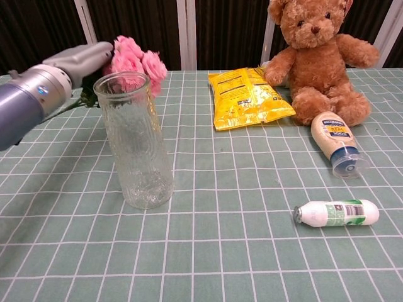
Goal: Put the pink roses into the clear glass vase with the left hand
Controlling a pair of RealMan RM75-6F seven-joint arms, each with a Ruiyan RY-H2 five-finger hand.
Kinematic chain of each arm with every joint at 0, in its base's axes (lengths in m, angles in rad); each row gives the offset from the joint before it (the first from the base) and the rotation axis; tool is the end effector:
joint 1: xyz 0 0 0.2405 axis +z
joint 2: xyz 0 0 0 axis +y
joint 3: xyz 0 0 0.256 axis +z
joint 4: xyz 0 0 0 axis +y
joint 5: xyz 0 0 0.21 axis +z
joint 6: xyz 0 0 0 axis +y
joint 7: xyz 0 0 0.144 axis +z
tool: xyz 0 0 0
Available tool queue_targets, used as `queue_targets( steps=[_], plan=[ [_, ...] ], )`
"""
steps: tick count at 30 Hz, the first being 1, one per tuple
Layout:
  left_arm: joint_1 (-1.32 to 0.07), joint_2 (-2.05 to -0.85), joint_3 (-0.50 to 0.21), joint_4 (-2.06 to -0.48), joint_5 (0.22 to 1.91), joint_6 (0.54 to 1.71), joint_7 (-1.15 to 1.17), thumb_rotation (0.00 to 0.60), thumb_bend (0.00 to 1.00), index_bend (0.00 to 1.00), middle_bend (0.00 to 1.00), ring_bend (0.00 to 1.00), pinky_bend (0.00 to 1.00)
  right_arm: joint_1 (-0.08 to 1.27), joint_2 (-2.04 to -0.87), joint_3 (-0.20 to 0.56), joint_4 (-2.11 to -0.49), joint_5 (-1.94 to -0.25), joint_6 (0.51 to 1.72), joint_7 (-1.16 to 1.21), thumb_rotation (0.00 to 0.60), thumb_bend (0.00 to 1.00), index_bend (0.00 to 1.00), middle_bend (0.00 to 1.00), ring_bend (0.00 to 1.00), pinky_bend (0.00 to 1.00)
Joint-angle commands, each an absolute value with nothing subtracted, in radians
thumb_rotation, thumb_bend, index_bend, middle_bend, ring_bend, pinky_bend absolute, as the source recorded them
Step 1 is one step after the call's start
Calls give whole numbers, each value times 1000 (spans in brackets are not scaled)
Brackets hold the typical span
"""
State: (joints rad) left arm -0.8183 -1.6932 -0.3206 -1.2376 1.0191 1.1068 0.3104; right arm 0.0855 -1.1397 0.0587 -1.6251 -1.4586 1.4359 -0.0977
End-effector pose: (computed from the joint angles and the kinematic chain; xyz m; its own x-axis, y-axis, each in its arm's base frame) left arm -0.1313 0.4020 0.0013 0.3159 0.0233 0.9485 0.9293 -0.2091 -0.3044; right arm -0.3137 -0.1825 0.1480 0.4476 -0.0476 0.8930 -0.8932 0.0245 0.4490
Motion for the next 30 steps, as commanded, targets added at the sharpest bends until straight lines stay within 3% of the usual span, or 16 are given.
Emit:
queue_targets(
  steps=[1,6,14,21,30],
  plan=[
    [-716,-1520,-388,-1459,1030,1127,106,600,502,372,427,304,461,87,-1139,55,-1627,-1461,1430,-98,600,193,148,75,37,0],
    [-655,-1368,-467,-1639,999,1131,-10,600,502,374,423,300,461,90,-1141,50,-1633,-1470,1425,-105,600,193,148,75,36,0],
    [-581,-1247,-560,-1850,1087,1125,-346,600,502,375,410,285,461,83,-1142,57,-1632,-1465,1444,-108,600,192,149,75,36,0],
    [-555,-1190,-575,-2001,1190,1088,-578,600,501,372,408,285,461,83,-1139,57,-1630,-1466,1442,-99,600,192,148,75,36,0],
    [-592,-1178,-589,-2086,1165,1104,-533,600,494,371,405,285,461,82,-1134,60,-1628,-1463,1443,-83,600,193,148,75,36,0]
  ],
)
